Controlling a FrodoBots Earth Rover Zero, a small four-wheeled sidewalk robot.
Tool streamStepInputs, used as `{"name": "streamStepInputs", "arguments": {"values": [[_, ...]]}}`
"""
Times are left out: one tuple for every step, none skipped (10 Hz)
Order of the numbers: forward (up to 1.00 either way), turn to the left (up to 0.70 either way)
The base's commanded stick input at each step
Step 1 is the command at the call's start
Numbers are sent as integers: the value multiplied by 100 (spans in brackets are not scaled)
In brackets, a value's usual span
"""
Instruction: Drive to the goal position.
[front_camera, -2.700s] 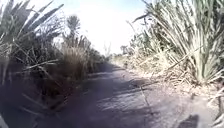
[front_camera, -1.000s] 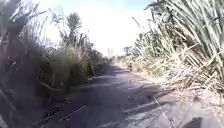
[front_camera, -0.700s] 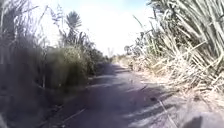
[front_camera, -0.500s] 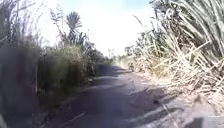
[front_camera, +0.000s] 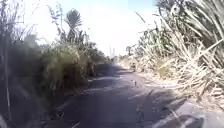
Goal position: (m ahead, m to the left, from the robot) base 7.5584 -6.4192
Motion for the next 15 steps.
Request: {"name": "streamStepInputs", "arguments": {"values": [[45,0],[45,0],[45,0],[45,0],[45,0],[45,0],[45,0],[45,0],[45,0],[45,0],[45,0],[45,0],[45,0],[45,0],[45,0]]}}
